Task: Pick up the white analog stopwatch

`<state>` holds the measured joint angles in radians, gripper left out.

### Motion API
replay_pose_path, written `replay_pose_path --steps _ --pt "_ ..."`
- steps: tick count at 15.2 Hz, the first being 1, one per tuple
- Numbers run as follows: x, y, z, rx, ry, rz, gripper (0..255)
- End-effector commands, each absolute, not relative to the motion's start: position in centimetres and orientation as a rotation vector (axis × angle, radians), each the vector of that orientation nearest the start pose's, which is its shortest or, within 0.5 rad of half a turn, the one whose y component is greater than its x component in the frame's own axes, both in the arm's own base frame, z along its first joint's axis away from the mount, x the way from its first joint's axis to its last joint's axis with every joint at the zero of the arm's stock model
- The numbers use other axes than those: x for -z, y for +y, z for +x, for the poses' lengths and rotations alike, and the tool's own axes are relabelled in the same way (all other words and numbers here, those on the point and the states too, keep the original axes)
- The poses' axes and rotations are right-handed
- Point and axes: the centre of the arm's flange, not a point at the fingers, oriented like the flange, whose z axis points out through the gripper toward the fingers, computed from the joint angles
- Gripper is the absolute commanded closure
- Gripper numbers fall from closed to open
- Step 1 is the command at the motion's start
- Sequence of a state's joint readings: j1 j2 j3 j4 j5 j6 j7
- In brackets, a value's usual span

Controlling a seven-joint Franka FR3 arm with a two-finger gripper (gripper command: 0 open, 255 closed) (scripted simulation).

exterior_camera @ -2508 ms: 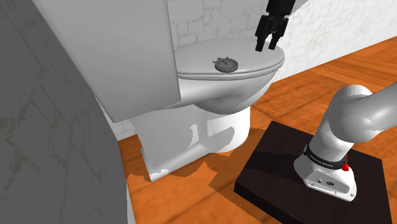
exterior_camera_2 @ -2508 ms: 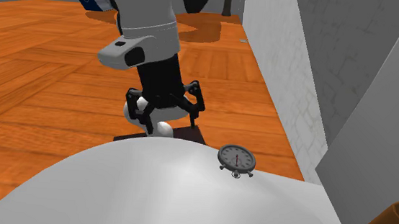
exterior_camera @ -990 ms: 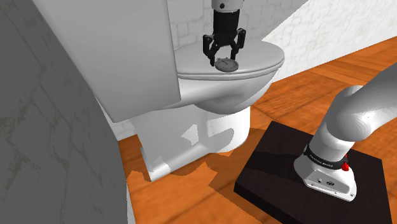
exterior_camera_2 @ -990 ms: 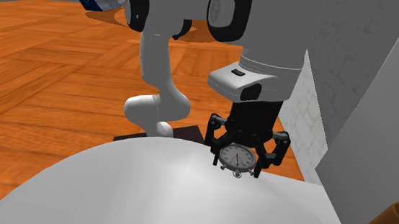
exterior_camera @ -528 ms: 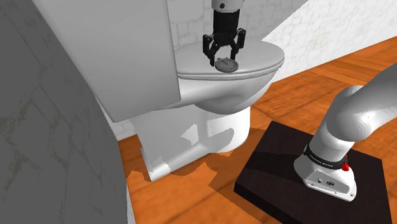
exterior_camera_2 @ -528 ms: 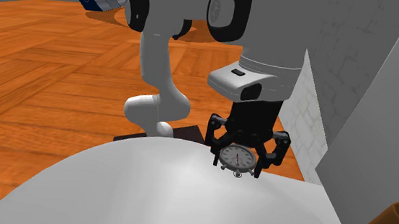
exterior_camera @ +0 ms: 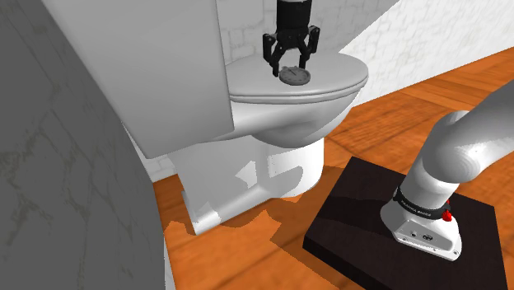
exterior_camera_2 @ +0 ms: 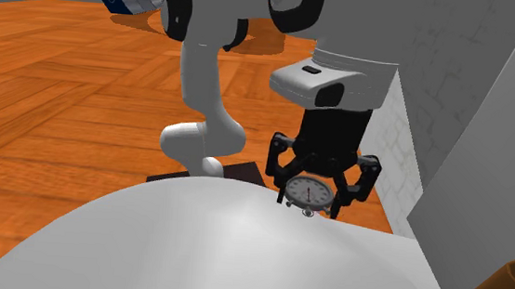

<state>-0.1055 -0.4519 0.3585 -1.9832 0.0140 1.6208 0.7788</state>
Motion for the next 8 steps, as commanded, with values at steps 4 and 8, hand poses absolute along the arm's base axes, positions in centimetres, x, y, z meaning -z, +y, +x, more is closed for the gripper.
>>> replay_pose_path --steps 4,8 --pt "-66.4 14.0 40.1 0.199 0.884 -3.104 255" --pt "-68.5 14.0 40.1 0.199 0.884 -3.104 255"
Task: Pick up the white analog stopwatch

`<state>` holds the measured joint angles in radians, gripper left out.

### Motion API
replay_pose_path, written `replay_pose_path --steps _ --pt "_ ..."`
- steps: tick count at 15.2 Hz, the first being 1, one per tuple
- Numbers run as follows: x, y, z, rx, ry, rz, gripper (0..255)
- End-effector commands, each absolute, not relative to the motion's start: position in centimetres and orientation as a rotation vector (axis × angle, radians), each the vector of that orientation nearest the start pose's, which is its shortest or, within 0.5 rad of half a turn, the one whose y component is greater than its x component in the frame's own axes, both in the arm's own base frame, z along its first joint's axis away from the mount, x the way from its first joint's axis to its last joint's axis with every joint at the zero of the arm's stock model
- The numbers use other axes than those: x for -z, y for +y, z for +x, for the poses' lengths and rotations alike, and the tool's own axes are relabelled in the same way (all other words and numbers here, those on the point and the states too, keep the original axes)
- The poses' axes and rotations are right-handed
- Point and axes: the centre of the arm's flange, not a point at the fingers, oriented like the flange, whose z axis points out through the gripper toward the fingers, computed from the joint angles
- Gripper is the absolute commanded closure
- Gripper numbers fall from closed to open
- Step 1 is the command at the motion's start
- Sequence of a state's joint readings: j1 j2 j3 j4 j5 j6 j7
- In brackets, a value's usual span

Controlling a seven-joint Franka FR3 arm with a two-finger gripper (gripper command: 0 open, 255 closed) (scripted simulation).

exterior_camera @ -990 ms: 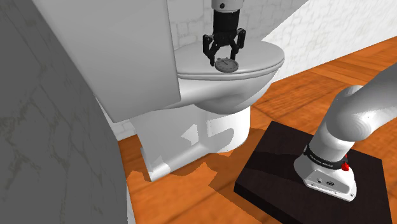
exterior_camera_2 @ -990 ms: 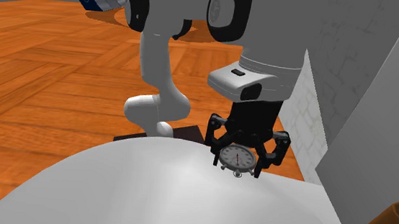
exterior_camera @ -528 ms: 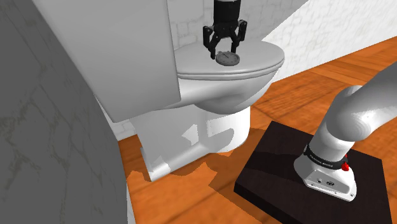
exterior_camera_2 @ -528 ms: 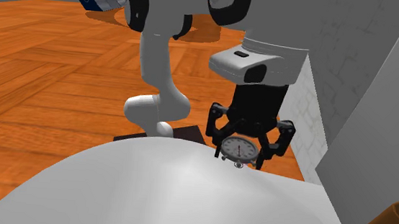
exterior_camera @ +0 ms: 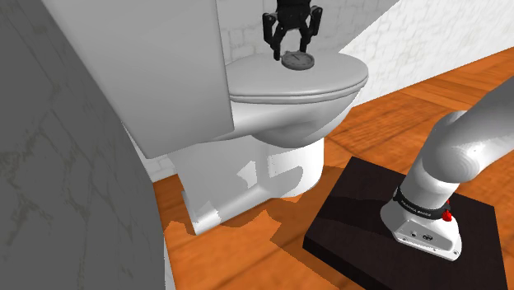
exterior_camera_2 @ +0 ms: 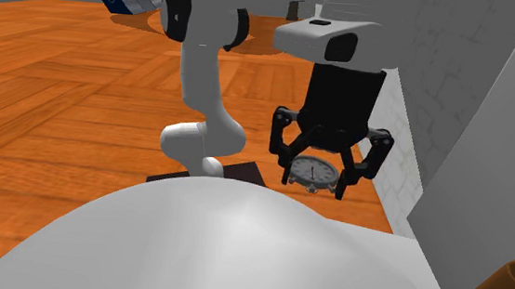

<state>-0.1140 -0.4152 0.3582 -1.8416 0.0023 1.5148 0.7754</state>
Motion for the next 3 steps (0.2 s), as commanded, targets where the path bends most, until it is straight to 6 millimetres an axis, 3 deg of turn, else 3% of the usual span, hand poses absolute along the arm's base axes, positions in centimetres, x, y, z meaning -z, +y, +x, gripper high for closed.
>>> replay_pose_path --steps 1,3 --pt "-69.05 13.96 40.08 0.199 0.884 -3.104 255" --pt "-69.13 13.96 40.08 0.199 0.884 -3.104 255"
